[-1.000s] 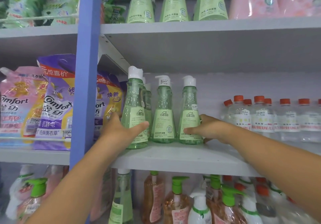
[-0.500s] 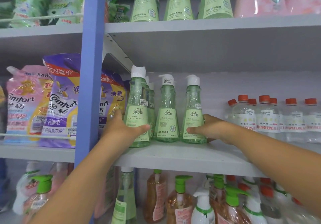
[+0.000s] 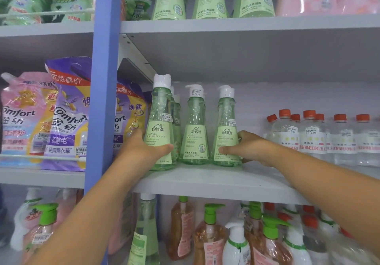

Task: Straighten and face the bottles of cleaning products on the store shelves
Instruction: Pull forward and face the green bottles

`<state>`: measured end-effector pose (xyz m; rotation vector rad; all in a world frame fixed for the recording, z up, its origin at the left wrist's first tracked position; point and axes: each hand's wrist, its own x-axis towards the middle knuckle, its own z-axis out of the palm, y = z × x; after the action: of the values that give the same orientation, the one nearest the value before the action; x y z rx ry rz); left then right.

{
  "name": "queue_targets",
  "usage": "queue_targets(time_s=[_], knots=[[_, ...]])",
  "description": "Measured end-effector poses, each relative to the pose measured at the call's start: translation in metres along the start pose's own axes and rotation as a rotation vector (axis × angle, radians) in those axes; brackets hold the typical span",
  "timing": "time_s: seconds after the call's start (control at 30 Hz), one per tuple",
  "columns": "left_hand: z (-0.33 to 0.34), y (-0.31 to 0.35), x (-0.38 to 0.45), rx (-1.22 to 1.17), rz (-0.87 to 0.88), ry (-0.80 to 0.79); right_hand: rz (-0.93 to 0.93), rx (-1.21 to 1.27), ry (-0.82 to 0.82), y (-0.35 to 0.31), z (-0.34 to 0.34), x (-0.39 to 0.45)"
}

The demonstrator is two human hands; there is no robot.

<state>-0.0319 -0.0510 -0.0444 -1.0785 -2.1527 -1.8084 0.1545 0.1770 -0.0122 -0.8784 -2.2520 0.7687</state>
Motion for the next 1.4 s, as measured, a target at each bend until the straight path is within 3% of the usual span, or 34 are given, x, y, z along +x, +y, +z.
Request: queue_targets(time_s=[0.2, 0.27, 0.37, 0.43, 0.53, 0.6, 0.73, 0.87, 1.0, 1.13, 1.3, 1.4], knots=[[-0.001, 0.007, -0.006, -0.027, 0.009, -0.024, -0.001, -0.036, -0.023, -0.004, 0.000, -0.005], [0.000, 0.014, -0.016, -0.018, 0.048, 0.053, -0.018, -0.091, -0.033, -0.012, -0.005, -0.017], [-0.001, 0.019, -0.057, -0.132, 0.412, 0.356, -0.165, 0.064, 0.159, -0.027, -0.023, -0.048], [0.006, 0.009, -0.100, -0.291, 0.611, 0.308, -0.323, 0.279, 0.320, -0.028, -0.034, -0.083], [0.031, -0.028, -0.150, -0.442, 0.506, 0.104, -0.532, 0.524, 0.367, 0.004, -0.022, -0.156], [0.051, -0.065, -0.164, -0.412, 0.355, 0.125, -0.594, 0.585, 0.363, 0.043, 0.001, -0.205], [0.073, -0.138, -0.158, -0.210, 0.023, 0.254, -0.414, 0.575, 0.349, 0.135, 0.042, -0.264], [0.089, -0.187, -0.121, 0.084, -0.132, 0.202, -0.131, 0.466, 0.400, 0.209, 0.032, -0.277], [0.100, -0.229, -0.079, 0.095, -0.225, 0.151, -0.027, 0.380, 0.653, 0.267, -0.012, -0.284], [0.105, -0.251, -0.058, 0.163, -0.359, 0.064, 0.148, 0.136, 0.849, 0.331, -0.058, -0.277], [0.119, -0.224, -0.098, 0.155, -0.231, 0.006, 0.367, -0.069, 0.800, 0.382, -0.098, -0.243], [0.121, -0.208, -0.131, 0.100, -0.199, 0.001, 0.368, 0.045, 0.708, 0.392, -0.108, -0.222]])
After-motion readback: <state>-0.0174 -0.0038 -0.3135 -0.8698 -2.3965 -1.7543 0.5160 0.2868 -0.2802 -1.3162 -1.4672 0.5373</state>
